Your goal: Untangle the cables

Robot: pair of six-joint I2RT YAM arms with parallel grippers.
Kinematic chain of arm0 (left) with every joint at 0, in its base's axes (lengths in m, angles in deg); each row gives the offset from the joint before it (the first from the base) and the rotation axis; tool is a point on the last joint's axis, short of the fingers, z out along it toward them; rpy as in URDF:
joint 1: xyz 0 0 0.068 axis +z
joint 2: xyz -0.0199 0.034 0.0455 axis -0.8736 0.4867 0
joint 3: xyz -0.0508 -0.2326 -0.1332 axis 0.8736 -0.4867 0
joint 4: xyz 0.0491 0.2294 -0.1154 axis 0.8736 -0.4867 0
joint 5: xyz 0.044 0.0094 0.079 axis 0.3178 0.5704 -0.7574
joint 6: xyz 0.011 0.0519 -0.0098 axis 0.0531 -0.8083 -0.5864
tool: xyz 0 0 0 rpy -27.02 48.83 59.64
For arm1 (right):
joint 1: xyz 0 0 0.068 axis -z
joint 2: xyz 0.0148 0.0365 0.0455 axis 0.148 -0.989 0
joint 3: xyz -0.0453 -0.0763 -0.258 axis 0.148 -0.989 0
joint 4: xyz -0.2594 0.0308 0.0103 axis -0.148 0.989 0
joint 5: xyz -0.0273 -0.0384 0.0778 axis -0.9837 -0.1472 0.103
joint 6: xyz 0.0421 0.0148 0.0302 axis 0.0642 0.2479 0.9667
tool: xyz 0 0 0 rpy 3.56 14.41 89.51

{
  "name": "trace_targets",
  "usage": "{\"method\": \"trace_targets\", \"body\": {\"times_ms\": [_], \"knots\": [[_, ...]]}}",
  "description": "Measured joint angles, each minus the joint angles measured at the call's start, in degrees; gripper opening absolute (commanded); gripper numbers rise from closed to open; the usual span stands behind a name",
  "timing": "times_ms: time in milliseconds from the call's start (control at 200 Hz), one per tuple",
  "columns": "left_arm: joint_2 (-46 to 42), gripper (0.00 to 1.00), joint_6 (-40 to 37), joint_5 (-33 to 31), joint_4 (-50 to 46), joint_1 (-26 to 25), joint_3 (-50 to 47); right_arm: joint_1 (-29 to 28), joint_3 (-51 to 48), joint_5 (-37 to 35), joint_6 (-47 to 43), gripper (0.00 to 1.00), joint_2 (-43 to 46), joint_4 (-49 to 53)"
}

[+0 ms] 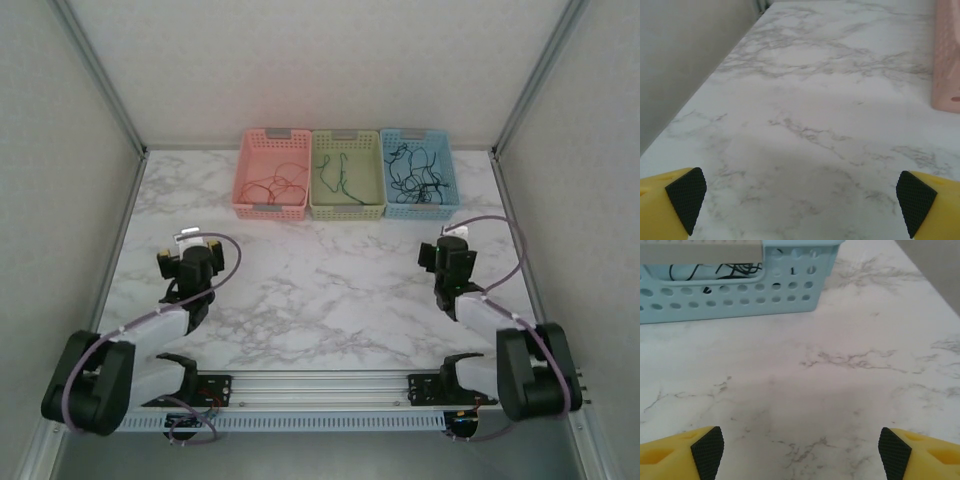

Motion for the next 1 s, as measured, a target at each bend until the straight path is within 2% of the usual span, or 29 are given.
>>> {"method": "trace_targets", "body": {"times_ms": [125,170,315,340,355,380,571,1001], "knots": [[7.8,1.00,-2.1,6.1,7.7,1.8,0.8,0.7,-0.1,2.2,-2.2,0.79,-9.7,-14.6],[10.7,1.00,-2.4,7.9,9.4,2.5,1.7,0.8,0.0,2.9,-2.6,0.79,-12.3,-17.0],[14.4,1.00,-1.2,14.3,10.0,7.1,4.5,2.4,1.1,4.3,-2.0,0.87,-13.5,-18.2],[15.2,1.00,-0.8,15.6,10.1,8.2,5.3,2.9,1.4,4.3,-2.0,0.91,-13.5,-18.3],[15.6,1.00,-0.4,16.3,10.0,9.0,5.8,3.2,1.6,4.4,-1.8,0.97,-13.5,-18.4],[16.1,1.00,0.0,17.2,10.1,9.8,6.4,3.5,1.8,4.3,-1.5,0.99,-13.5,-18.6],[16.3,1.00,1.3,20.5,10.5,10.9,6.8,3.9,2.1,4.7,-1.5,0.99,-13.5,-19.2],[16.3,1.00,1.9,22.0,10.5,10.9,6.8,3.9,2.4,5.9,-1.5,0.99,-13.5,-19.0]]}}
